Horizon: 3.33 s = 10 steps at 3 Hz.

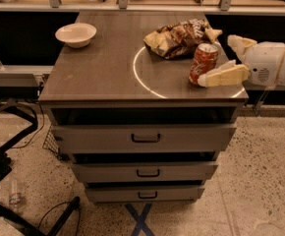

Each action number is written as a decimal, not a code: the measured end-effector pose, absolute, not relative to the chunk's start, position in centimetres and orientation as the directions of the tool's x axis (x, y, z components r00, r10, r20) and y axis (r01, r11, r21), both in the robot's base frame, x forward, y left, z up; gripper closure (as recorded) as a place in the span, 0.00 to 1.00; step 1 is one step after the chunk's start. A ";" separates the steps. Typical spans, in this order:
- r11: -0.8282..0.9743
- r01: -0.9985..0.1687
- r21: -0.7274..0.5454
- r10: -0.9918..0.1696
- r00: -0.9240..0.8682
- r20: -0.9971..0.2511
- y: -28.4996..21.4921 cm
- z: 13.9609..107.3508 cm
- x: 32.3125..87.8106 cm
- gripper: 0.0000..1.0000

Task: Place coke can into paper bowl

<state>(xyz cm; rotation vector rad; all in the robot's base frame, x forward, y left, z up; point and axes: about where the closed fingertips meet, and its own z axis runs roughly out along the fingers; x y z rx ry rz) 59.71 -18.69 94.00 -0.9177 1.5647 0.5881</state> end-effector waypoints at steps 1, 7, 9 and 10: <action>0.539 -0.838 -0.085 -0.199 -0.028 -0.980 -17.1 92.8 60.5 0.00; 0.529 -0.848 -0.029 -0.045 0.006 -0.999 -16.7 90.5 68.5 0.40; 0.520 -0.854 -0.028 -0.044 0.007 -0.999 -16.0 90.5 68.6 0.94; 0.517 -0.856 -0.028 -0.043 0.007 -0.999 -15.7 90.5 68.6 1.00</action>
Offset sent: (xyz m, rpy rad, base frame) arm 0.0277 0.0364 -0.0297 0.1605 0.0150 0.0737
